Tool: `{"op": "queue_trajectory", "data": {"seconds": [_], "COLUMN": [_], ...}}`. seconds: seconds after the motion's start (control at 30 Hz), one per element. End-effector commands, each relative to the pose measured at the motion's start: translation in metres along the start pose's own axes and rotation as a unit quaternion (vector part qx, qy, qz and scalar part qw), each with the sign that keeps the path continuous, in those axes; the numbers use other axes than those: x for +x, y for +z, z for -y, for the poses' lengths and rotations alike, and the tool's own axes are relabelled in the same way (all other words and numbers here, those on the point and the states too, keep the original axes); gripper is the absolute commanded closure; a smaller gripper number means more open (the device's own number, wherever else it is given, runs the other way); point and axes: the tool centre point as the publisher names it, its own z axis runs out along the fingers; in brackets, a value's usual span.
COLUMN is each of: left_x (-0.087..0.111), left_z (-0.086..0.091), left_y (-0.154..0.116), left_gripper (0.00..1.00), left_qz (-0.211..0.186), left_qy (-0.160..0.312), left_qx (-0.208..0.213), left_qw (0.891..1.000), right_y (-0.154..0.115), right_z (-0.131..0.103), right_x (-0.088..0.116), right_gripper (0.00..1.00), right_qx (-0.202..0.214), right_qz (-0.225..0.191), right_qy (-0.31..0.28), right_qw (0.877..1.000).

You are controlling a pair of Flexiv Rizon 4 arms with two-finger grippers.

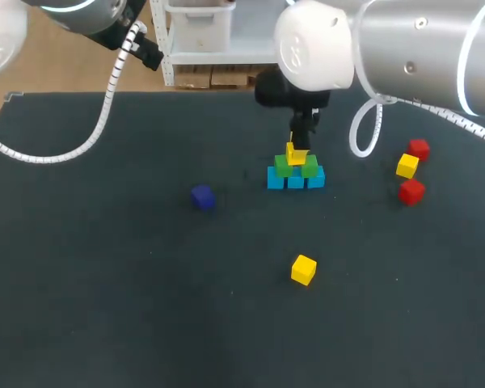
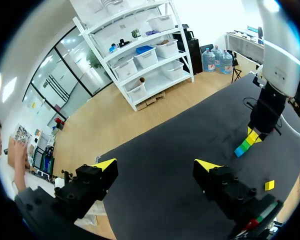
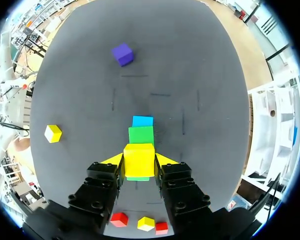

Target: Place the blue cubes, place green cubes on the blue cubes, place the yellow cubes on the green cubes, then place the red cubes on the yellow cubes, and place purple cube on the red cubes.

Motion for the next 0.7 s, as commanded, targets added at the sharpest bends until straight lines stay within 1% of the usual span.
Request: {"op": "queue_trajectory", "data": {"seconds": [0.03, 0.13, 0.3, 0.5, 0.6, 0.63, 0.7], "left_x": [0.0005, 0.0005, 0.0005, 0.0005, 0.0005, 0.0005, 0.0005], "left_z": [-0.0004, -0.0004, -0.0004, -0.0004, -0.0004, -0.0004, -0.0004], "left_y": [0.0, 0.0, 0.0, 0.0, 0.0, 0.0, 0.0], "left_gripper": [0.0, 0.0, 0.0, 0.0, 0.0, 0.0, 0.0], "left_qz": [0.0, 0.0, 0.0, 0.0, 0.0, 0.0, 0.0], "left_qy": [0.0, 0.0, 0.0, 0.0, 0.0, 0.0, 0.0], "left_qx": [0.0, 0.0, 0.0, 0.0, 0.0, 0.0, 0.0], "left_qw": [1.0, 1.0, 1.0, 1.0, 1.0, 1.0, 1.0], "right_y": [-0.001, -0.0027, -0.0021, 0.0005, 0.001, 0.0011, 0.0013], "right_z": [-0.0026, -0.0042, -0.0057, -0.0063, -0.0063, -0.0063, -0.0064], "right_x": [0.0016, 0.0018, 0.0016, 0.0007, 0.0008, 0.0008, 0.0009], "right_gripper": [0.96, 0.99, 1.0, 0.96, 0.92, 0.81, 0.74], "right_qx": [0.002, 0.004, 0.003, 0.001, 0.001, 0.001, 0.002], "right_qz": [0.002, 0.001, 0.001, 0.003, 0.003, 0.003, 0.004], "right_qy": [0.0, 0.0, 0.0, 0.0, 0.0, 0.001, 0.001], "right_qw": [1.0, 1.0, 1.0, 1.0, 1.0, 1.0, 1.0]}}
